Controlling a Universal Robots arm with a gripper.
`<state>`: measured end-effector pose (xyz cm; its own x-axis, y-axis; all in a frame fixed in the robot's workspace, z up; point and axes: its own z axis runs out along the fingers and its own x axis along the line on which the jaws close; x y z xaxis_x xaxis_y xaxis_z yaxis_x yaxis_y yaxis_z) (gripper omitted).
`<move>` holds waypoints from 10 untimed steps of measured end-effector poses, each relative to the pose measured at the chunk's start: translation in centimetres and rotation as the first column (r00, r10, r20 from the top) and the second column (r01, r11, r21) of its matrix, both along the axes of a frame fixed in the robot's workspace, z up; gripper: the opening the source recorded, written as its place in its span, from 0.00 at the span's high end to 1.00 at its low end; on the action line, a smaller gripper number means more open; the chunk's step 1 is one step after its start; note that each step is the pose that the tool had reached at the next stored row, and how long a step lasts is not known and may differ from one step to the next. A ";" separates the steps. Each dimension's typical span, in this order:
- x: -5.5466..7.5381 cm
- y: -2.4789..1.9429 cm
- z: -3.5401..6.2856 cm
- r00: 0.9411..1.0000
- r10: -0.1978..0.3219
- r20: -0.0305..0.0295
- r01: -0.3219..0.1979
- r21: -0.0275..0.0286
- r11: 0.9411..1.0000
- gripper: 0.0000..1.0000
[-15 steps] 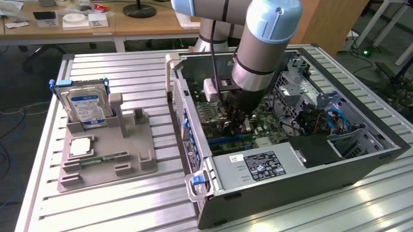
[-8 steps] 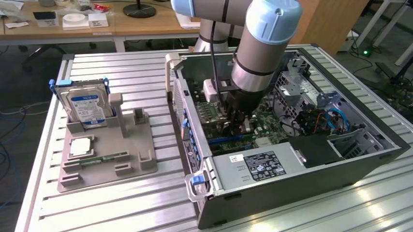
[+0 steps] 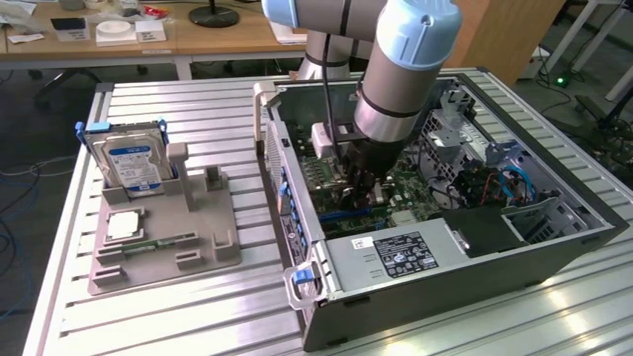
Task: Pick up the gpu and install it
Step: 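Insert the gpu into the slot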
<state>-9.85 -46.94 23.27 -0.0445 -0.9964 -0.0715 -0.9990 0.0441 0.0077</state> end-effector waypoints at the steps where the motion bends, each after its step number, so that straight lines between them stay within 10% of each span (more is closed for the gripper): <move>1: 0.0 0.00 -0.02 1.000 0.000 0.000 0.000 0.000 1.000 0.72; 10: 0.0 0.00 -0.22 1.000 0.000 -0.001 0.000 0.000 1.000 0.72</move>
